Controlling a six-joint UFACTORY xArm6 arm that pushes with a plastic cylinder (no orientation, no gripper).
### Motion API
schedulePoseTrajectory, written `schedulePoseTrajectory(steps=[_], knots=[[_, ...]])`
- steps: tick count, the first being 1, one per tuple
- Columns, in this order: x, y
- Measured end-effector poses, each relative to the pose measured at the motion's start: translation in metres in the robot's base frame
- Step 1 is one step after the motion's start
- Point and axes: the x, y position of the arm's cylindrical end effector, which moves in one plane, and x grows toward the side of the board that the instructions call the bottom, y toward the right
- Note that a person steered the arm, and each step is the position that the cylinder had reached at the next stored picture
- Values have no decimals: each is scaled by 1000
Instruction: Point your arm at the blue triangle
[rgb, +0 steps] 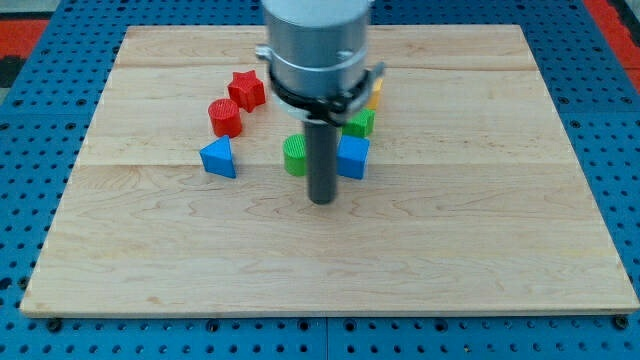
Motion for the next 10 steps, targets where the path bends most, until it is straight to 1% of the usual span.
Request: schedulePoseTrajectory(steps=[2,3,4,5,6,7,8,9,10], knots=[[8,156],[-1,193],[-21,199],[-19,196],[16,144],[24,46],[24,-77],[23,-151],[-4,-177]])
